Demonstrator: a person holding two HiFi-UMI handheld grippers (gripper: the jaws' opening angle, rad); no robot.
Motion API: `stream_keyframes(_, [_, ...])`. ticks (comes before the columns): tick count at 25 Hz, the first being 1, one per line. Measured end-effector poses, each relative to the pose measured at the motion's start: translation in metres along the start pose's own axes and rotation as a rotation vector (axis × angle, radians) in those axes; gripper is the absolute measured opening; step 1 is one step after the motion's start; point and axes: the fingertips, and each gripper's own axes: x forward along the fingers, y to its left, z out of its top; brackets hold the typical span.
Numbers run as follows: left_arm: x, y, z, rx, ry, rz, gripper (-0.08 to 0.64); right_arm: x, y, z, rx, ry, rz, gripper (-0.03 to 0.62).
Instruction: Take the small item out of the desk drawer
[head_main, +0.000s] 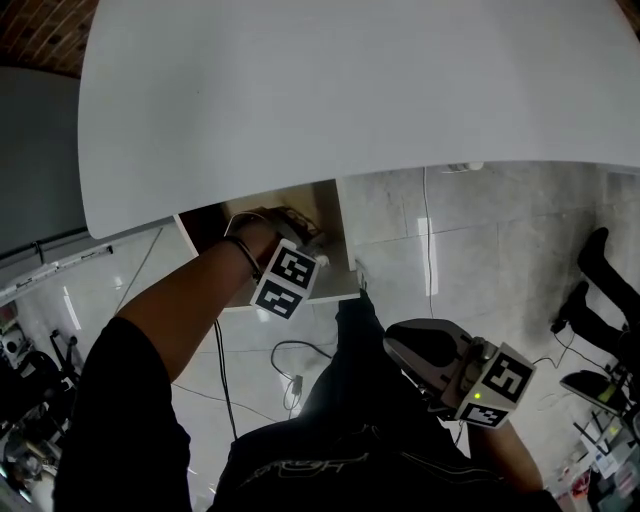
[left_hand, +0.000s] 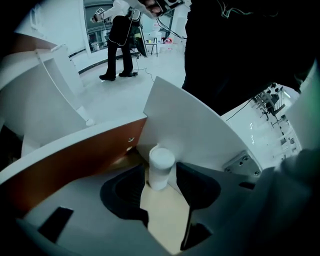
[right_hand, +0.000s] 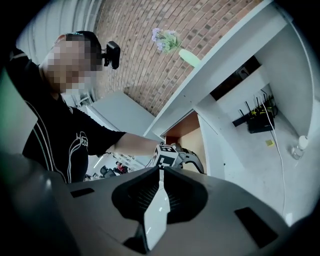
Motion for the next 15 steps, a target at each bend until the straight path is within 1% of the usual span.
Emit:
stream_keyframes(3, [0.0008, -0.0052, 0.0003, 0.034, -0.004, -0.037, 0.180, 0.0032, -0.0004, 0.0011, -0.006, -0.001, -0.002, 0.055])
stream_keyframes(6, [0.0009, -0.0070, 0.0007, 0.063, -0.006, -0.049, 0.160, 0.0034, -0.0026, 0.0037, 0.003, -0.013, -0.010, 0.055])
stream_keyframes(11, [0.0027, -0.0053, 0.0028, 0.088, -0.002, -0.017, 0.143, 0.0017, -0.0028, 0.0051, 0.002, -0.019, -0.012, 0.055])
stream_keyframes(15, [0.0026, -0.0028, 0.0069, 0.075, -0.010, 0.002, 0.140, -0.0015, -0.0031, 0.0055, 0.003, -0.025, -0.013, 0.055])
